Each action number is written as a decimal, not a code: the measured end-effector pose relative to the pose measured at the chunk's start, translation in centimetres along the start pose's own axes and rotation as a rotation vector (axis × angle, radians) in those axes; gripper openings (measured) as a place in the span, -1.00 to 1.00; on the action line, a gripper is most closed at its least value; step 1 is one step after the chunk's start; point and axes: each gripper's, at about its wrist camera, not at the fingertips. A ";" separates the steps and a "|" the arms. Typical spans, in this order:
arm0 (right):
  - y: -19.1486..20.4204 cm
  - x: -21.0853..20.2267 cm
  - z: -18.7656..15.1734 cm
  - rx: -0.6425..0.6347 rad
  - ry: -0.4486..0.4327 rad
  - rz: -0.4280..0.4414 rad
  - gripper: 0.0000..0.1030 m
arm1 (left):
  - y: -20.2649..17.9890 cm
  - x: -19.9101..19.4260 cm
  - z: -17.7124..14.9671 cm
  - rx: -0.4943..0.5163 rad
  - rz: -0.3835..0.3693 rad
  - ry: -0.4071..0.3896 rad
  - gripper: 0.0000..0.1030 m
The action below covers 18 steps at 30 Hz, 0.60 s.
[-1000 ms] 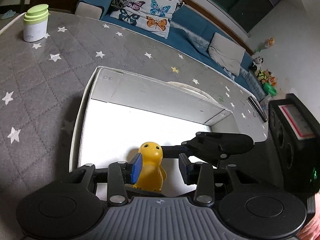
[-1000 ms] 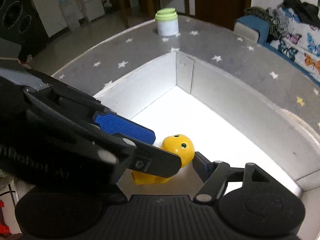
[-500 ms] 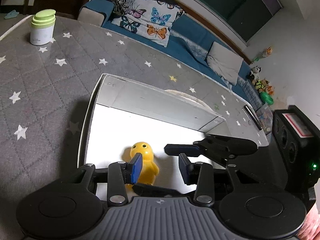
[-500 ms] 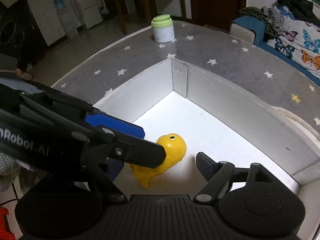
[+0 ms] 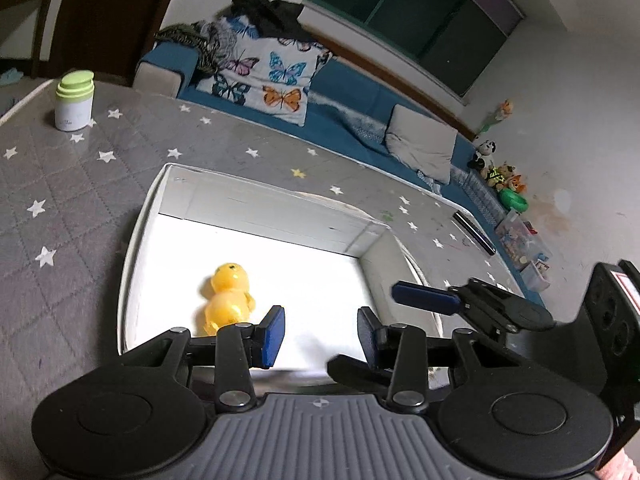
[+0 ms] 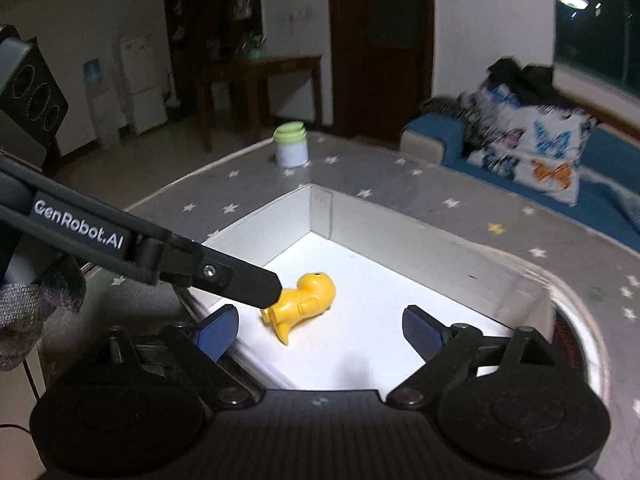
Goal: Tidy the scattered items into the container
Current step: 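Move the left gripper back to the tall yellow dolphin toy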
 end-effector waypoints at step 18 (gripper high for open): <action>1.3 -6.9 -10.7 0.031 -0.061 -0.164 0.89 | -5.2 0.8 -7.4 0.061 -0.068 0.041 -0.18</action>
Point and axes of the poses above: each gripper's, at about its wrist camera, not at the fingertips, and x roughly the way its jaws point, y to its left, z to its top
